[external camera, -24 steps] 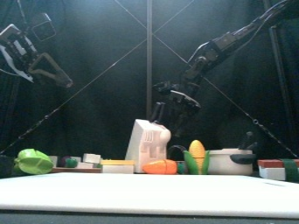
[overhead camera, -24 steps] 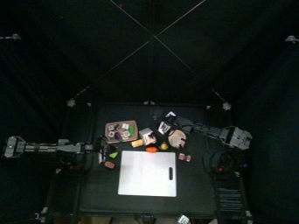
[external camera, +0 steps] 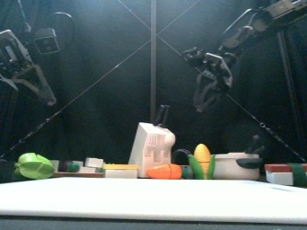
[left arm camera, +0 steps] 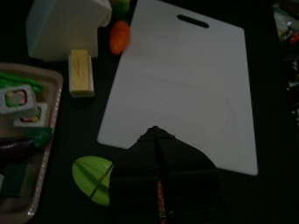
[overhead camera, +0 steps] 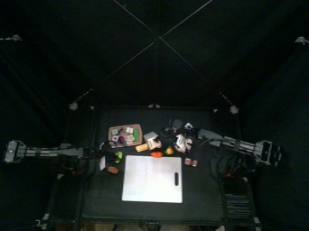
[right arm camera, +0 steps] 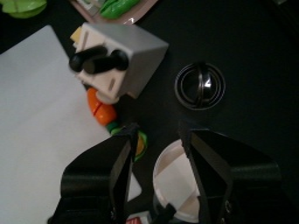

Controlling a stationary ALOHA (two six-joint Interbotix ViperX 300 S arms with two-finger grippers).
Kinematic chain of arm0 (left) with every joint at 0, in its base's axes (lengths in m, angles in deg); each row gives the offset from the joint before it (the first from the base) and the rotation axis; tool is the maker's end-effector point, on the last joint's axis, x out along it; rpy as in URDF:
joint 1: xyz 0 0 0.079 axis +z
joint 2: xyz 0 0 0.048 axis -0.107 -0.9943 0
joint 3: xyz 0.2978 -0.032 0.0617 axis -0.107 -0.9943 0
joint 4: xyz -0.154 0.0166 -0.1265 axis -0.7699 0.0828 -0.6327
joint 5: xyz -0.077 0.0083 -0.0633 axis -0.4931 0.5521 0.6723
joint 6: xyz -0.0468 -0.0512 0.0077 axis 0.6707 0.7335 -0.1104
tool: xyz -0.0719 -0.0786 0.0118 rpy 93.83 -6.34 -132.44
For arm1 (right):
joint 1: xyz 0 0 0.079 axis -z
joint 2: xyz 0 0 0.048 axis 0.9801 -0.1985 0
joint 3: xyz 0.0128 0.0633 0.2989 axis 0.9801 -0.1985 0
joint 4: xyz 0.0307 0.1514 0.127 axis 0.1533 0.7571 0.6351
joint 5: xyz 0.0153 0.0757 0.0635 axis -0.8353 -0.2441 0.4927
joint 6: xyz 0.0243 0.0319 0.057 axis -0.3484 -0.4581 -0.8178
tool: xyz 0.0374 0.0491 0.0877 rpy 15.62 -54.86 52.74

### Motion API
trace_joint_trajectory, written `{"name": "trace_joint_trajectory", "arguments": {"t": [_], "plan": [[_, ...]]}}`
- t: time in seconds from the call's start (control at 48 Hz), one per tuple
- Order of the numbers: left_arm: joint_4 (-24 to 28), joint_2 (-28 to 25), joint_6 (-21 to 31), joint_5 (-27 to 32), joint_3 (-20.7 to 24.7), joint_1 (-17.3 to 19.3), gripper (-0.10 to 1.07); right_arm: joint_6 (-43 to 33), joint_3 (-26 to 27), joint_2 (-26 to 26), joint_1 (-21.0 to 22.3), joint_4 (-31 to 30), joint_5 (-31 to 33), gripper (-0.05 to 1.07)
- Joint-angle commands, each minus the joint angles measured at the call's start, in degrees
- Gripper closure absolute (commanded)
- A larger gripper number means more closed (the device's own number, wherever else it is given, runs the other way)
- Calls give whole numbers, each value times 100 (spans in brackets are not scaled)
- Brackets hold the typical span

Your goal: Grab salmon roe sushi

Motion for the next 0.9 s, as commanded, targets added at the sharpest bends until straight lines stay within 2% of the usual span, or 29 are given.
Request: {"name": "trace_joint_trajectory", "arguments": {"t": [0.0, 0.125, 0.292, 0.479, 0.667, 0.875], "plan": [[-18, -9, 0, 202, 114, -70, 38, 9, -308, 448, 9, 0, -571, 23], [-26, -18, -9, 272, 18, -229, 19, 18, -589, 668, -26, -53, -1107, 23], [149, -141, -53, 202, -132, -721, 1, 9, -686, 606, -62, -193, -1230, 23], [360, -290, -44, -62, -211, -1134, -3, 9, -712, 369, -132, -202, -1239, 23], [369, -501, -26, -79, -185, -1160, -3, 9, -721, 149, -202, -202, -1266, 23], [431, -1248, -35, -44, -35, -1160, -3, 9, -694, -62, -229, -202, -1274, 23]]}}
